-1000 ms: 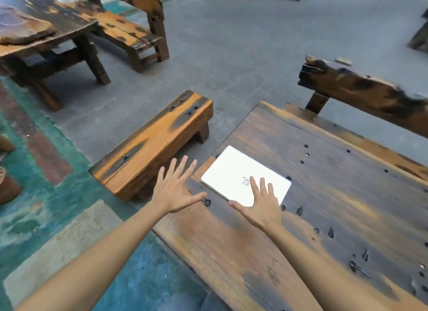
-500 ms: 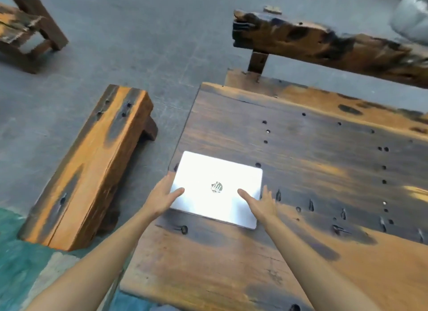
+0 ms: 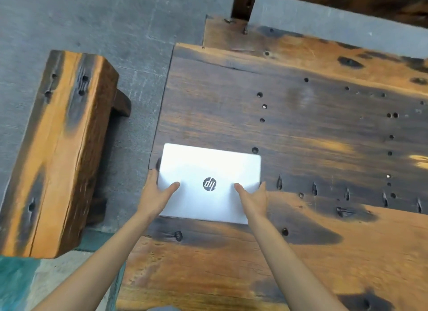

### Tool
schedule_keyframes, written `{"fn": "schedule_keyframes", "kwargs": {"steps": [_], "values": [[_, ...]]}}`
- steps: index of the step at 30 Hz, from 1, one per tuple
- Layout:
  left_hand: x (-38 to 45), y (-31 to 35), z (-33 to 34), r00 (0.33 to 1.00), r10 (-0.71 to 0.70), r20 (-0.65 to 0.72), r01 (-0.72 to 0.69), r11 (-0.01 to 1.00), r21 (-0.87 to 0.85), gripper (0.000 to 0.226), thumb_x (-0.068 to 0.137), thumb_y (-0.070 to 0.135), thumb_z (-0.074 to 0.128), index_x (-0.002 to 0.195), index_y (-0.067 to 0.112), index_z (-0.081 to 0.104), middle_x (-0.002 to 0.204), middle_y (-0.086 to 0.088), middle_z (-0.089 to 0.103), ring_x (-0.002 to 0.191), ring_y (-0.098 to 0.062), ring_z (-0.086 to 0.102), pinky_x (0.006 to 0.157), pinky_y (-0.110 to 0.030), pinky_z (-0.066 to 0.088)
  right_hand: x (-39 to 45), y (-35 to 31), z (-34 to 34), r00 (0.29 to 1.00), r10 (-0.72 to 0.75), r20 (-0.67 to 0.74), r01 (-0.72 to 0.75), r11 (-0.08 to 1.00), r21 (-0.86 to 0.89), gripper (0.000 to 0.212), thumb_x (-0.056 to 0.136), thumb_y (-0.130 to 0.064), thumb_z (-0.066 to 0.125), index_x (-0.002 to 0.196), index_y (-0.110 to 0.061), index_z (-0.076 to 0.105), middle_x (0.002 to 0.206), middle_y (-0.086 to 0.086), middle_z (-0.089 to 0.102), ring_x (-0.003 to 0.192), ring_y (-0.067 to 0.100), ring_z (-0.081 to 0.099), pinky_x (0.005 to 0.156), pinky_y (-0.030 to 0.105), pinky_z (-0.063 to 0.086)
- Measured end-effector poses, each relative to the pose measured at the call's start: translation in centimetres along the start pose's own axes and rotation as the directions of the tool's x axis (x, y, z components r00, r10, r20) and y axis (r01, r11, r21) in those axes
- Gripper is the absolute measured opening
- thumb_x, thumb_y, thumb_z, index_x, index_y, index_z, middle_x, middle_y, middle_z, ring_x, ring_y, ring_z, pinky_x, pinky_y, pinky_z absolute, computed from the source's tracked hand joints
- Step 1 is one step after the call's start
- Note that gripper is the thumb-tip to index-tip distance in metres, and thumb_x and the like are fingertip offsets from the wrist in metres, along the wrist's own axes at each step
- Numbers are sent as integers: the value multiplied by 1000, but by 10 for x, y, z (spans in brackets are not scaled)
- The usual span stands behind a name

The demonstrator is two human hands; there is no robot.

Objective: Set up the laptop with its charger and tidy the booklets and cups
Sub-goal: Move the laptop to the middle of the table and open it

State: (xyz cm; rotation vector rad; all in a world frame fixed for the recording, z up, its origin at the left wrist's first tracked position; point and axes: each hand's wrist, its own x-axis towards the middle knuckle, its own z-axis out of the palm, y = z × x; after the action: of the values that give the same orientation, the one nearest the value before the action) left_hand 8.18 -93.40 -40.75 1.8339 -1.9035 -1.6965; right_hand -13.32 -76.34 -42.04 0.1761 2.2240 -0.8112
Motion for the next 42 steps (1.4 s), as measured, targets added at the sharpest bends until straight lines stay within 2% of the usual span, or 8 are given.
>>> {"fn": "schedule_keyframes", "kwargs": {"steps": [3,7,13,18,24,32,38,42], "values": [[8,2,1,997,-65,-46,62,996,-64,48,90,31,71,133,21,53,136,-2,59,123,-25,55,100,-42,46,8,-2,-4,999,37,-24,-36,999,26,105,78,-43,83,159,-9,25,161,11,34,147,30,35,116,47,37],[20,2,-2,983,-175,-58,160,967,-197,38,89,12,68,126,8,63,123,-12,68,101,-24,65,81,-33,49,25,-4,-16,995,97,-1,-96,986,136,59,78,-22,86,128,-3,61,117,9,72,99,23,69,69,28,52],[24,-2,-12,971,-235,-36,213,929,-302,40,86,-13,59,120,8,59,115,-11,65,95,-24,62,75,-33,51,36,-4,-32,987,78,144,-107,974,202,41,81,3,78,119,-4,63,111,9,73,82,16,72,69,29,58],[18,-8,-25,979,-201,40,202,914,-351,51,86,-22,50,126,9,56,116,-9,65,102,-27,62,82,-46,52,36,-1,-53,977,-5,211,-42,976,215,50,82,12,73,127,-3,58,120,17,69,109,33,68,93,45,57],[2,-5,-42,976,-133,174,189,910,-368,46,88,-17,56,118,18,59,115,-7,72,91,-20,71,74,-42,58,11,3,-82,967,-39,253,-21,974,227,43,82,6,77,114,-19,62,115,10,73,99,23,73,73,34,60],[-38,1,-44,953,-54,298,168,914,-369,53,87,-14,61,123,25,63,122,-3,72,105,-22,69,94,-53,52,-55,31,-118,979,-37,199,-31,945,325,39,86,7,73,107,-23,59,110,7,72,95,25,72,77,43,61],[-64,-1,-31,921,-15,390,129,955,-267,64,87,-12,64,142,19,51,127,-6,68,112,-29,67,80,-46,58,-94,87,-140,991,-3,135,-52,913,404,43,85,5,74,117,-20,59,115,8,73,101,30,72,93,57,57],[-74,0,-9,895,-4,445,103,975,-198,65,86,-12,65,140,22,52,126,-6,68,113,-30,66,88,-53,56,-112,128,-154,999,12,50,-37,856,516,50,83,11,73,124,-12,56,106,6,71,96,28,67,87,49,53]]}}
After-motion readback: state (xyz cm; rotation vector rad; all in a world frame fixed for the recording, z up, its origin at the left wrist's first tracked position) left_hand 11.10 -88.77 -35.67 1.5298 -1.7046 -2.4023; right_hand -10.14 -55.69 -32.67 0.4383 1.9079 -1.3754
